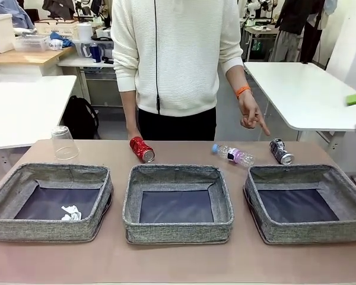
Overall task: Sort the waste into the appropriate baskets.
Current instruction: Pick up the waste item pointed out by the person.
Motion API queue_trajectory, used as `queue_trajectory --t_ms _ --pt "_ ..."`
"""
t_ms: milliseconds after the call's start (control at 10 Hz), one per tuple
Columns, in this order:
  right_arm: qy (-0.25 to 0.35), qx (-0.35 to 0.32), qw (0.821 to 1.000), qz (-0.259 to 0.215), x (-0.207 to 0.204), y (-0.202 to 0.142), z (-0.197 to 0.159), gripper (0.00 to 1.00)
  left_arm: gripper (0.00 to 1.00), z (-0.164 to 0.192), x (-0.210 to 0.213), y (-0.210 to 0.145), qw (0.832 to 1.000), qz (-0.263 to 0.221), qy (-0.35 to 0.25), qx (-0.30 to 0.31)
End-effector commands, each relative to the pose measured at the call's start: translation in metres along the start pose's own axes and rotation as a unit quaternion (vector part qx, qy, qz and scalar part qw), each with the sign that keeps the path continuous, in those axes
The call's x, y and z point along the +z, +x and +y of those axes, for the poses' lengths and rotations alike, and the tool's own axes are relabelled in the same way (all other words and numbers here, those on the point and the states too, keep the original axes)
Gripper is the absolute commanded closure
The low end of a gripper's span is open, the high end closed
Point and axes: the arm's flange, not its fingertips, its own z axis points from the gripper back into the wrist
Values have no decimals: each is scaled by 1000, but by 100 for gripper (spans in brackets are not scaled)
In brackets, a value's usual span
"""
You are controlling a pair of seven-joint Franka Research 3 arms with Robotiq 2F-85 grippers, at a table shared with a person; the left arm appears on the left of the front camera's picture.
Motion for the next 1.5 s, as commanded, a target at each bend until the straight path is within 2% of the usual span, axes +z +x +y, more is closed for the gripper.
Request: queue_trajectory --t_ms 0,200,300,400,500,600,700,800,900,1100,1200,1300,1400 --pt "-175 80 980 41 -55 54 30 0 0 -2 1 -1 1000 3 -8 -5" --pt "-325 97 939 53 -82 84 39 0 0 -2 1 -1 1000 3 -8 -5" --pt "-347 110 930 61 -90 88 43 0 0 -2 1 -1 1000 3 -8 -5" --pt "-338 105 933 72 -89 85 45 0 0 -2 1 -1 1000 3 -8 -5" --pt "-285 132 949 33 -99 77 50 0 0 -2 1 -1 1000 3 -8 -5" --pt "-330 131 934 46 -101 86 40 0 0 -2 1 -1 1000 3 -8 -5" --pt "-410 112 901 88 -107 89 47 0 0 -2 1 -1 1000 3 -8 -5" --pt "-419 109 893 124 -128 111 37 0 0 -2 1 -1 1000 3 -8 -5" --pt "-412 89 896 143 -149 139 20 0 0 -2 1 -1 1000 3 -8 -5" --pt "-402 70 904 127 -182 176 -9 0 0 -2 1 -1 1000 3 -8 -5" --pt "-402 60 907 114 -198 191 -28 0 0 -2 1 -1 1000 3 -8 -5" --pt "-384 61 914 114 -215 200 -47 0 0 -2 1 -1 1000 3 -8 -5" --pt "-384 65 913 124 -234 205 -65 0 0 -2 1 -1 1000 3 -8 -5"
